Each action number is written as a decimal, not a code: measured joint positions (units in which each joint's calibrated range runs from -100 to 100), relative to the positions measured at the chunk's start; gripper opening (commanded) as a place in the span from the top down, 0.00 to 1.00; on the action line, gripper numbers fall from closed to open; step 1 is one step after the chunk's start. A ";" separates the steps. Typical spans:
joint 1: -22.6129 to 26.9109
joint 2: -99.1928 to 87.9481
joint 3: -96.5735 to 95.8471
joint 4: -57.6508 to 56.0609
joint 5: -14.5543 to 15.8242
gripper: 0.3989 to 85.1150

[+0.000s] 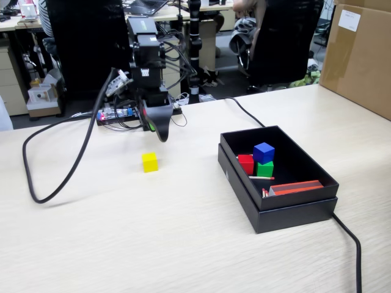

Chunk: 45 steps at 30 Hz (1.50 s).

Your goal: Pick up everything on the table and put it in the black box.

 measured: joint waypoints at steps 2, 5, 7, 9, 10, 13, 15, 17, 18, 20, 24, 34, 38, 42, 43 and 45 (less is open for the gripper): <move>-0.63 4.79 -0.09 0.62 0.00 0.43; -1.66 11.26 -0.09 3.64 -0.20 0.44; -2.25 15.28 0.09 5.81 -0.59 0.44; -2.64 18.51 -0.09 6.74 -0.93 0.44; -2.78 19.55 0.00 7.20 -1.07 0.44; -2.83 21.10 0.00 8.21 -1.22 0.45; -2.93 22.01 0.00 8.59 -1.22 0.50; -2.98 22.39 0.00 8.67 -1.22 0.55; -2.98 22.52 0.00 8.67 -1.22 0.58; -3.03 23.56 0.09 8.67 -1.22 0.66; -3.17 24.60 0.09 9.45 -1.22 0.90; -3.13 19.42 5.11 10.99 -1.17 0.95; 1.42 11.00 15.52 8.59 0.39 0.95; 7.47 10.49 25.19 6.97 2.93 0.95; 8.94 11.13 27.66 6.89 3.57 0.95; 11.67 14.50 33.23 5.73 5.08 0.95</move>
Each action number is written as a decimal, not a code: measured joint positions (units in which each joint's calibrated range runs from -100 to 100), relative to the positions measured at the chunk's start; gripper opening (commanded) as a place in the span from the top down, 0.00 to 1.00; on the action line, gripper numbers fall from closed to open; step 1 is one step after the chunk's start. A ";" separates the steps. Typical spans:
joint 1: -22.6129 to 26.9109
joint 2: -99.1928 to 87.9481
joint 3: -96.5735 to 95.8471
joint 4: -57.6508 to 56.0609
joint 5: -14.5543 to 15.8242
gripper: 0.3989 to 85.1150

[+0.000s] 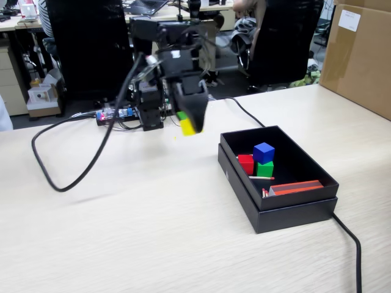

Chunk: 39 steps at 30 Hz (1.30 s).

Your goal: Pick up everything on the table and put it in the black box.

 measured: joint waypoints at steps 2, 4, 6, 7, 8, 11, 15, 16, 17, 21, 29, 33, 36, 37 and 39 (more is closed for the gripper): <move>2.30 4.92 5.48 -2.09 1.61 0.95; 4.59 11.00 9.13 -3.87 3.37 0.95; 5.86 16.18 9.95 -3.95 4.40 0.95; 7.08 21.49 12.87 -4.34 5.81 0.95; 7.28 23.69 14.70 -4.49 6.15 0.95; 7.62 28.74 16.52 -4.65 6.79 0.94; 7.96 34.17 16.61 -4.65 7.86 0.91; 7.96 35.21 16.52 -4.65 8.06 0.83; 8.01 36.25 16.52 -4.65 8.25 0.79; 8.06 37.67 16.52 -5.42 8.50 0.55; 6.69 17.99 12.05 -6.74 8.30 0.45; 2.93 -3.24 9.04 -6.97 6.59 0.42; -0.73 -13.72 2.46 -6.97 4.49 0.42; -2.00 -17.09 -0.37 -6.97 3.61 0.42; -5.47 -27.96 -11.50 -4.65 0.98 0.42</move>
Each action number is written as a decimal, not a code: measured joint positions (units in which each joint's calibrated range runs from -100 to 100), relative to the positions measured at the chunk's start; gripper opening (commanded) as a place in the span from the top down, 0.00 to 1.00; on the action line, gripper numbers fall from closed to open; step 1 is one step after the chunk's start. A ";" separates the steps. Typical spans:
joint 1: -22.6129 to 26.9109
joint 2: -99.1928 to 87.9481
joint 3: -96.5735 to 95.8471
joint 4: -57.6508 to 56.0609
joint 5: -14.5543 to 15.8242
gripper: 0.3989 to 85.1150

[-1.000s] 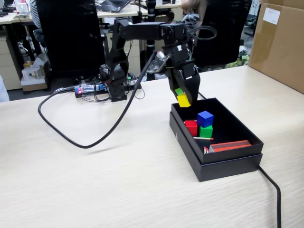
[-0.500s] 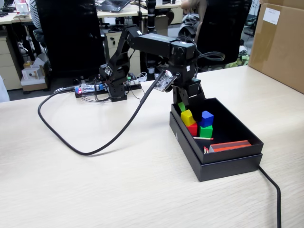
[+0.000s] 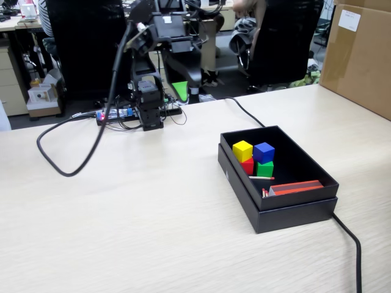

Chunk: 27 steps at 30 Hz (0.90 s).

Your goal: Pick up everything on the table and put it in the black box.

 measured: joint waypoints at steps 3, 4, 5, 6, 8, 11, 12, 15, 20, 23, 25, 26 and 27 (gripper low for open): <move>-1.51 -7.51 -12.14 4.96 -0.83 0.41; -2.00 -10.10 -16.52 6.74 -1.17 0.41; -2.20 -12.17 -19.63 8.21 -1.37 0.41; -2.49 -14.50 -21.82 9.45 -1.42 0.41; -2.98 -19.68 -26.02 12.23 -1.56 0.41; -3.61 -28.48 -36.88 16.42 -1.66 0.42; -3.66 -30.29 -38.34 16.88 -1.76 0.41; -3.91 -36.63 -49.02 20.67 -1.71 0.41; -4.35 -37.41 -60.16 29.73 -1.71 0.41; -4.40 -37.41 -65.18 34.84 -1.76 0.41; -4.40 -37.54 -69.37 38.79 -1.76 0.41; -4.40 -37.41 -72.11 41.27 -1.76 0.41; -4.40 -37.54 -74.94 44.13 -1.76 0.41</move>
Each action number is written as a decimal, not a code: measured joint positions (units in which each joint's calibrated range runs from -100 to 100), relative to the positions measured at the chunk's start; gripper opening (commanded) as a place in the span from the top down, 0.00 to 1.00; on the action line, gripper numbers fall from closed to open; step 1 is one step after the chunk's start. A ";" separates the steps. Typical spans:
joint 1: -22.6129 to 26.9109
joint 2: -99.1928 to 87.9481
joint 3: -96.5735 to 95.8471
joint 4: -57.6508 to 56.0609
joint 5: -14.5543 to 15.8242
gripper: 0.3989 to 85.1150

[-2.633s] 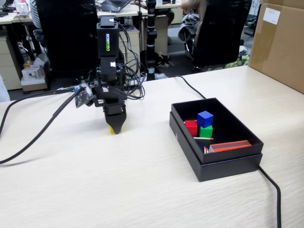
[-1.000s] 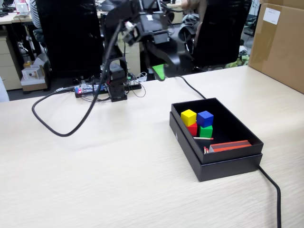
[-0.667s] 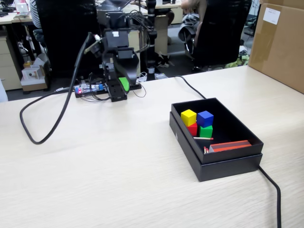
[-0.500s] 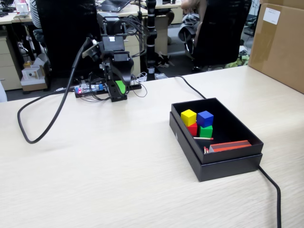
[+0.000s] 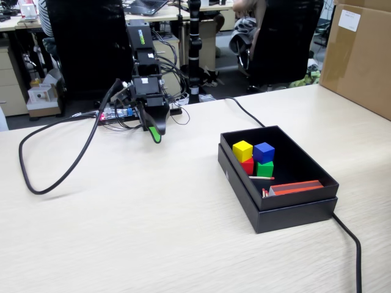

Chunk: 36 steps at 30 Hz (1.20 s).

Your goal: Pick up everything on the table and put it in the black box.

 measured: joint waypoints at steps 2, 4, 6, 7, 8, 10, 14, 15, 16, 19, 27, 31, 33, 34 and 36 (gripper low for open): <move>0.00 0.00 -4.47 5.11 0.00 0.40; 0.00 0.00 -7.58 9.14 0.00 0.39; -0.05 -0.39 -10.04 11.92 -0.24 0.37; -0.10 -0.52 -11.23 13.40 -0.20 0.37; -0.15 -0.78 -12.51 15.02 -0.20 0.37; -0.15 -1.04 -14.42 17.65 -0.20 0.37; -0.24 -1.17 -18.35 22.92 -0.44 0.37; -0.24 -1.29 -20.17 26.25 -0.54 0.38; -0.24 -1.29 -20.63 26.87 -0.54 0.40; -0.24 -1.29 -20.72 26.87 -0.54 0.41; -0.24 -1.29 -20.81 26.87 -0.54 0.41; -0.24 -1.29 -20.81 26.87 -0.54 0.41; -0.24 -1.29 -20.81 26.87 -0.54 0.41; -0.24 -1.29 -20.81 26.87 -0.54 0.41; -0.24 -1.29 -20.81 26.87 -0.54 0.41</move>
